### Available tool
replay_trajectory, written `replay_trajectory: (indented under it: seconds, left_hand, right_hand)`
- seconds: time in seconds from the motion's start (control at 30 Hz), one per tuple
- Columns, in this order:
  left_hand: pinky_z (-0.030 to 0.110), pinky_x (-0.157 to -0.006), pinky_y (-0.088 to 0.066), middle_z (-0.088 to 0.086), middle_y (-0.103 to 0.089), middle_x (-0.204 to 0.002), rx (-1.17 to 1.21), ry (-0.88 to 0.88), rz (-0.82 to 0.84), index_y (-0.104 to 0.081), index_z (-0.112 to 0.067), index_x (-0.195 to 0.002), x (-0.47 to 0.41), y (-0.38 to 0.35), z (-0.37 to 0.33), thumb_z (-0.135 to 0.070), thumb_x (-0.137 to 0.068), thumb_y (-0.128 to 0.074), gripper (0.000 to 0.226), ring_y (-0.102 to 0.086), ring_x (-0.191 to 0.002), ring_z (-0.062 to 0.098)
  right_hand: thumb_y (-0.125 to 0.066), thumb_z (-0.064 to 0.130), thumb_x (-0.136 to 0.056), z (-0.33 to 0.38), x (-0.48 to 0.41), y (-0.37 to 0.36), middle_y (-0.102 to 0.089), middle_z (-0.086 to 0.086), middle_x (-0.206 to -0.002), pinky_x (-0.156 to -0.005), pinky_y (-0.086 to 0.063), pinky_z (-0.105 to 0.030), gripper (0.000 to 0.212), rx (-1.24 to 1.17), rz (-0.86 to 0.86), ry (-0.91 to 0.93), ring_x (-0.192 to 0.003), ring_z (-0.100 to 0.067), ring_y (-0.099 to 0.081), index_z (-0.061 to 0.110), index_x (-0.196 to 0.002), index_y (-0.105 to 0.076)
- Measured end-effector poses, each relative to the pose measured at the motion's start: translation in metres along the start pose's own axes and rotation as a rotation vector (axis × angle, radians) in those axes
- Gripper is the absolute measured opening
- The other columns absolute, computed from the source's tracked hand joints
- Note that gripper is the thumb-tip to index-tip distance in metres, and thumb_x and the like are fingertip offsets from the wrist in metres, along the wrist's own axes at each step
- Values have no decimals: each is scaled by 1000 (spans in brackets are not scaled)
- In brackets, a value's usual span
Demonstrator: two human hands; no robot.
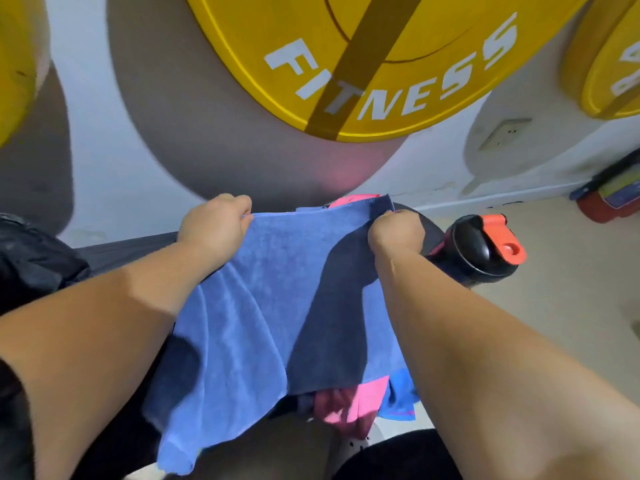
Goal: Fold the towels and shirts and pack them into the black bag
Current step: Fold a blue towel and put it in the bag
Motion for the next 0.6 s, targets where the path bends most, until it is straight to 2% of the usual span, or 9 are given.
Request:
replay_trajectory:
  seconds: [0.03,0.1,0.17,0.23,0.27,0.37,0.5,0.6]
  left_hand:
    - [36,-61,-39,4,-51,-90,4,-14,4,-53,-17,-93,-6,-4,0,-28,-100,-48,14,-52,-73,32]
    - [40,-67,-45,4,-51,-94,87,-33,24,-56,-18,-96,-14,-14,0,-27,-99,-52,11,-53,-80,32]
    - [43,-81,-48,5,-53,-106,154,-29,91,-59,-22,-109,-12,-27,2,-27,-97,-56,13,-54,-95,32]
    - [47,-94,-46,7,-52,-119,140,10,139,-55,-23,-124,-2,-37,6,-29,-96,-58,30,-51,-110,34]
    - [49,-97,-44,7,-52,-123,125,37,136,-53,-24,-127,6,-39,8,-30,-95,-59,34,-49,-115,35]
    - [52,-98,-43,6,-52,-127,103,84,99,-54,-25,-128,42,-38,12,-28,-92,-62,37,-48,-115,36]
    - [49,-94,-44,6,-51,-125,24,141,127,-55,-23,-128,107,-37,19,-32,-89,-64,41,-49,-111,36]
    - [48,-90,-44,5,-51,-123,-37,201,176,-57,-20,-127,153,-36,27,-32,-87,-65,42,-48,-109,33]
  right_hand:
    - [-45,22,-101,-1,-3,-5,-65,-14,-121,-82,-40,-31,35,42,-7,54,-116,-35,-59,9,-132,-55]
    - [-45,33,-100,-13,4,-21,-54,-11,-140,-98,-39,-36,58,100,96,169,-129,-34,-50,18,-154,-28]
    - [-43,51,-98,-36,17,-37,-26,-12,-161,-118,-22,-45,74,300,163,305,-148,-33,-23,27,-159,-7]
    - [-31,63,-97,-58,36,-47,-1,-10,-166,-122,-3,-54,75,607,134,467,-153,-32,4,32,-158,-1]
    - [-24,66,-96,-66,46,-51,5,-8,-167,-121,2,-56,74,711,132,548,-152,-31,12,34,-158,0]
    - [-10,74,-91,-85,64,-60,13,-2,-166,-118,9,-61,77,850,232,700,-151,-29,19,37,-157,2]
    - [-11,80,-88,-93,48,-54,18,3,-166,-118,8,-61,79,908,364,681,-151,-26,20,42,-156,8]
    - [-13,78,-89,-85,48,-48,17,1,-166,-118,8,-61,77,952,376,687,-152,-28,17,43,-155,7]
Point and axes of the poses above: each hand's wrist, its own x-axis away from the middle knuckle, its own y-axis out of the back of the hand, z = x × y, the point moved 3 cm from there along -x, towards the middle knuckle
